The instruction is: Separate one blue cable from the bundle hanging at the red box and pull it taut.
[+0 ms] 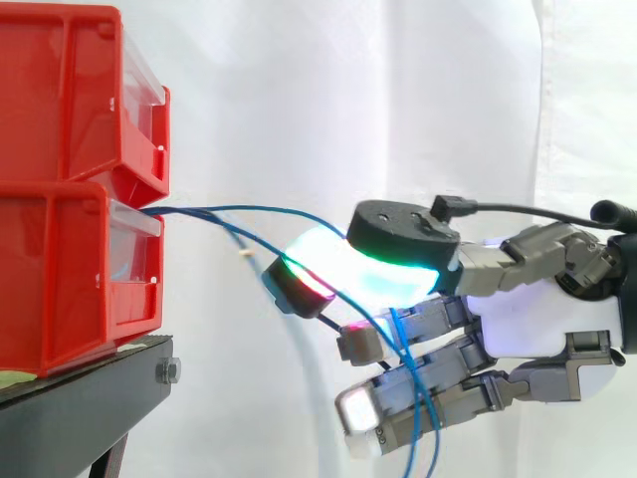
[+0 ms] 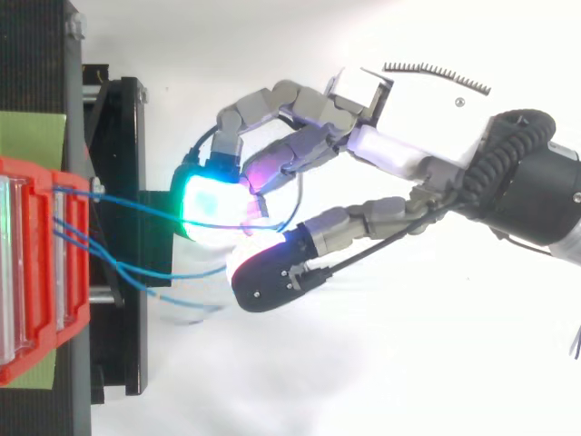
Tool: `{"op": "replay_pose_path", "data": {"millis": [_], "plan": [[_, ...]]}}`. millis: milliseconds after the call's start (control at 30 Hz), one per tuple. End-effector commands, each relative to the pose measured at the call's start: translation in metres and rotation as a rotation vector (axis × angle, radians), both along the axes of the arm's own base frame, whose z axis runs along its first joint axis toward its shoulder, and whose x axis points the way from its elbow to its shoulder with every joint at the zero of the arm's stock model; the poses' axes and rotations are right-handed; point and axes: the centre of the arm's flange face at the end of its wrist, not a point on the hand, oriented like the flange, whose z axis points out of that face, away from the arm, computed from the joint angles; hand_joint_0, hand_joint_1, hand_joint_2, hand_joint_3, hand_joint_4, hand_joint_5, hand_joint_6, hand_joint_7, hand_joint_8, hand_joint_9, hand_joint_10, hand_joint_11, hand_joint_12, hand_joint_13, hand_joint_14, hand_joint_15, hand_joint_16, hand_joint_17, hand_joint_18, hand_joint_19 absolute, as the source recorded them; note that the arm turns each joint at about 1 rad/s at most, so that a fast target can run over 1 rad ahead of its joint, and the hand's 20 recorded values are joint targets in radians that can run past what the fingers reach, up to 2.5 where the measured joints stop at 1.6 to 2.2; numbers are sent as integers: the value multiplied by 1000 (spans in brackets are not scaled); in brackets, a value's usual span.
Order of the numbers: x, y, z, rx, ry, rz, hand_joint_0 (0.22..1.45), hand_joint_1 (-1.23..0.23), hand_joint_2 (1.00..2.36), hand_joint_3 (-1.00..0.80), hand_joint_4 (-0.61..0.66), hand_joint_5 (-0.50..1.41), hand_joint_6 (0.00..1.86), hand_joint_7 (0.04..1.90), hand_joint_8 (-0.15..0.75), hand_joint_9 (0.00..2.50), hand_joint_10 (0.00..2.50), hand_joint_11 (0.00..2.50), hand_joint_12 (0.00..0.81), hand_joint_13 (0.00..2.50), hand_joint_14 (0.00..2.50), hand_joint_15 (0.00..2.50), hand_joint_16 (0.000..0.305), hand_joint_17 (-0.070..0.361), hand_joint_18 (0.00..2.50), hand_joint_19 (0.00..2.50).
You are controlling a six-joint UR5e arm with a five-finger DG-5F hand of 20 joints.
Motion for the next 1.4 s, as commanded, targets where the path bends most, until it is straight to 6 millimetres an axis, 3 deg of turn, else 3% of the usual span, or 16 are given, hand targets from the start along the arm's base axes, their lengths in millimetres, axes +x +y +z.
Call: {"op": "replay_pose_path", "data": {"millis": [0, 400, 600, 733, 867, 1033, 1167, 1267, 1367], "plan": [[-2, -2, -1, 4, 12, -2, 635, -983, 1000, -500, -285, -215, 865, 944, 142, 855, 17, 1239, 330, 563, 22, 545, 45, 102, 440, 417], [-7, -3, -5, 14, 52, -3, 527, -902, 1000, -500, -163, -228, 864, 887, 202, 871, 16, 1243, 352, 664, 21, 594, 50, 113, 467, 472], [-6, -3, -5, 14, 47, -3, 506, -676, 1000, -500, -143, -224, 866, 857, 220, 930, 14, 1273, 368, 773, 22, 647, 53, 119, 531, 497], [-6, -3, -5, 14, 47, -3, 515, -627, 1000, -500, -146, -223, 864, 864, 220, 957, 13, 1281, 362, 806, 22, 669, 53, 119, 546, 513], [-6, -3, -5, 13, 48, -3, 501, -634, 1000, -500, -136, -223, 865, 870, 224, 966, 12, 1281, 366, 811, 22, 672, 54, 121, 558, 516], [-6, -2, -5, 11, 48, -1, 415, -804, 1000, -500, -91, -235, 878, 817, 256, 961, 8, 1290, 396, 828, 23, 684, 60, 136, 600, 526], [-6, -2, -4, 11, 47, -1, 395, -829, 1000, -500, -78, -241, 880, 798, 267, 951, 7, 1300, 402, 831, 22, 685, 62, 139, 610, 529], [-6, -2, -4, 11, 47, -1, 411, -727, 1000, -500, -86, -240, 878, 774, 259, 948, 7, 1282, 395, 829, 23, 679, 61, 137, 609, 521], [-6, -2, -5, 11, 48, -1, 475, -534, 1000, -500, -126, -233, 860, 823, 237, 980, 10, 1284, 374, 827, 22, 679, 56, 125, 579, 528]]}}
